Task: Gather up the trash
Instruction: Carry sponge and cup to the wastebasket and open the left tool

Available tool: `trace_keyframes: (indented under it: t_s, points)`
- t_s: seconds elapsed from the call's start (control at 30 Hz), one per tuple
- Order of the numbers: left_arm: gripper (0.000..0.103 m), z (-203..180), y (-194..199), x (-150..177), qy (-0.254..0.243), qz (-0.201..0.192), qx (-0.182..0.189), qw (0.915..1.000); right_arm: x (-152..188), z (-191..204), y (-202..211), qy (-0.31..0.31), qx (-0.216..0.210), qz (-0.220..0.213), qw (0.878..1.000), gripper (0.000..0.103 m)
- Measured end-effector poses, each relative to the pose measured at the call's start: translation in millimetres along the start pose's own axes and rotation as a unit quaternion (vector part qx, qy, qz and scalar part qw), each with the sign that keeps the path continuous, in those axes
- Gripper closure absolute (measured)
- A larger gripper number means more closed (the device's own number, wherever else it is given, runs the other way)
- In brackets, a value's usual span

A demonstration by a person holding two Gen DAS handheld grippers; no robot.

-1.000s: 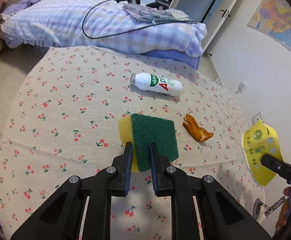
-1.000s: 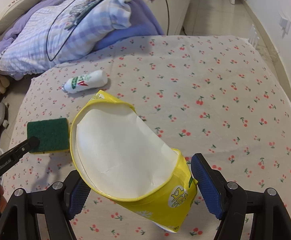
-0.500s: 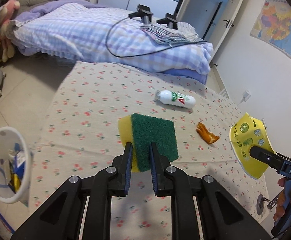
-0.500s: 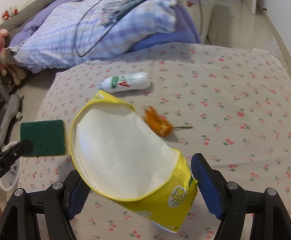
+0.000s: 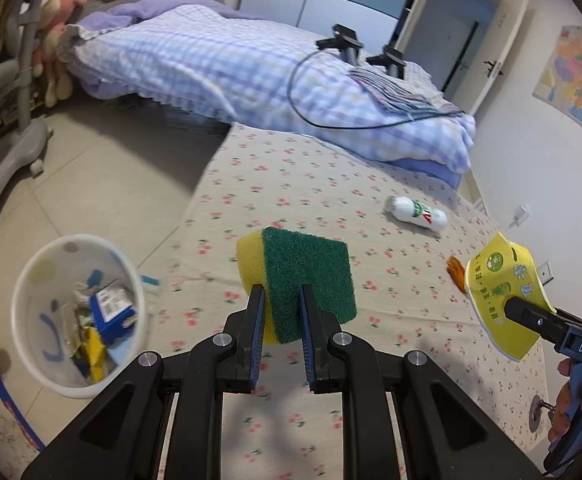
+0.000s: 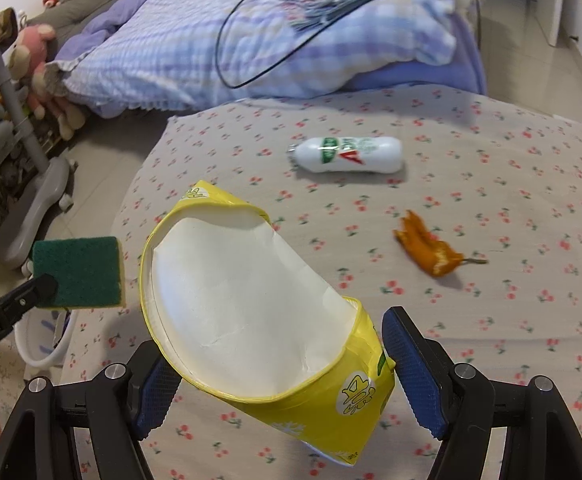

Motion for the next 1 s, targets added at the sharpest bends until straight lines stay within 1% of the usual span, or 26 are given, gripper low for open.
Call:
trace_keyframes:
  t_s: [0.23, 0.5, 0.83, 0.93, 1.0]
  points:
    - [0.086, 37.4, 16.3, 0.2, 0.014, -0.011, -0.023, 0.9996, 2.0, 28.9, -12.7, 0.013, -0.014, 0.006, 1.0, 0.023]
    - [0.086, 91.0, 31.3, 5.2, 0.042, -0.015, -0.056, 0.9974, 2.3, 72.2, -32.6, 0.047, -0.028, 0.013, 0.998, 0.023]
    - [0.085, 159.4, 41.3, 6.8, 0.068, -0.024, -0.123, 0.9898, 5.7, 127.6, -59.8, 0.078, -0.054, 0.023, 0.995, 0.023]
    - [0.085, 176.5, 40.9, 6.3, 0.08, -0.02, -0.133, 0.9878, 7.4, 143.2, -66.8, 0.084, -0.062, 0.025, 0.994, 0.023]
    - [0.08, 181.2, 39.6, 4.8, 0.084, -0.016, -0.142, 0.9862, 8.3, 152.5, -70.6, 0.087, -0.067, 0.026, 0.994, 0.023]
Point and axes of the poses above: each gripper's, at about its wrist camera, not at the fingertips, and y roughly against the way its jaws point, z to its left, x to its underside, the point moved 1 cm from there along -y, roughly the way its jaws point, and after that the axes turned 7 degrees about -z, right-handed, at the moved point
